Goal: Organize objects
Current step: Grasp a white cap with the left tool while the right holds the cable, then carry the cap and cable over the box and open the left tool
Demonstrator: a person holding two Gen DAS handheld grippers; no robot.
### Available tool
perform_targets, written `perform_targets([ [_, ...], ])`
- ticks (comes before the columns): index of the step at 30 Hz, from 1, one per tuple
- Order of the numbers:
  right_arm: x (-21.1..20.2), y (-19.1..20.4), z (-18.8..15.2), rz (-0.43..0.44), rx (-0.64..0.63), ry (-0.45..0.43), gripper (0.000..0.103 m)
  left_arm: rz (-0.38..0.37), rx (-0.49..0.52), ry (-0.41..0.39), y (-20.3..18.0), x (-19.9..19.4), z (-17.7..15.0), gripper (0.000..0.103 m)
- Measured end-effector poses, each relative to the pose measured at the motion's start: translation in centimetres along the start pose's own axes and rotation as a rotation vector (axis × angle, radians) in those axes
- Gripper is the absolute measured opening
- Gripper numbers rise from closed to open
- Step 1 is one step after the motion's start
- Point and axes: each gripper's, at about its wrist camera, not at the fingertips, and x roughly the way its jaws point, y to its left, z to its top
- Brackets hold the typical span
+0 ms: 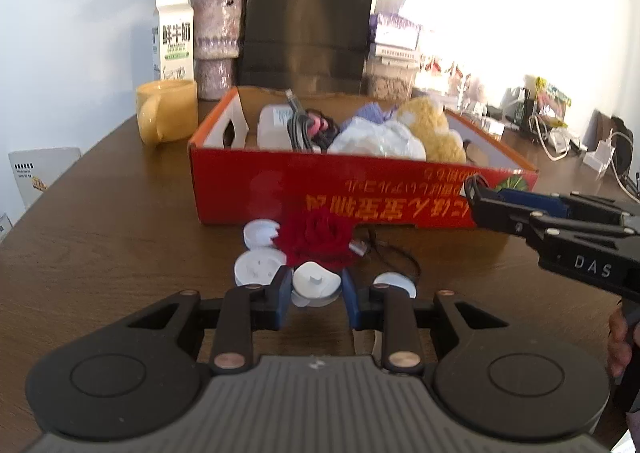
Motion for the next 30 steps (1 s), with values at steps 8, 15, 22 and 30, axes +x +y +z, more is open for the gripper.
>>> perform_targets([
  [8,-1.0,0.0,1.7,-0.02,-0.011,-0.054,0.036,-0.022,0.01,-0.101,-0.6,-1.4,2.5,0.028],
  [15,-0.5,0.2,4.0,-0.031,-0.039,-0.09,0.036,-0.051,0.001,-0.177,-1.2,-1.1,5.4,0.028],
  [22,1.4,0.3,5.9,-0.049,-0.058,-0.11,0.036,-0.078,-0.008,-0.221,-1.6,0.1,7.8,0.028],
  [30,4.1,-1.6,7.6,-0.104,-0.038,-0.132,0.036,-0.096,-0.04,-0.24,-1.4,3.5,10.3,0.028],
])
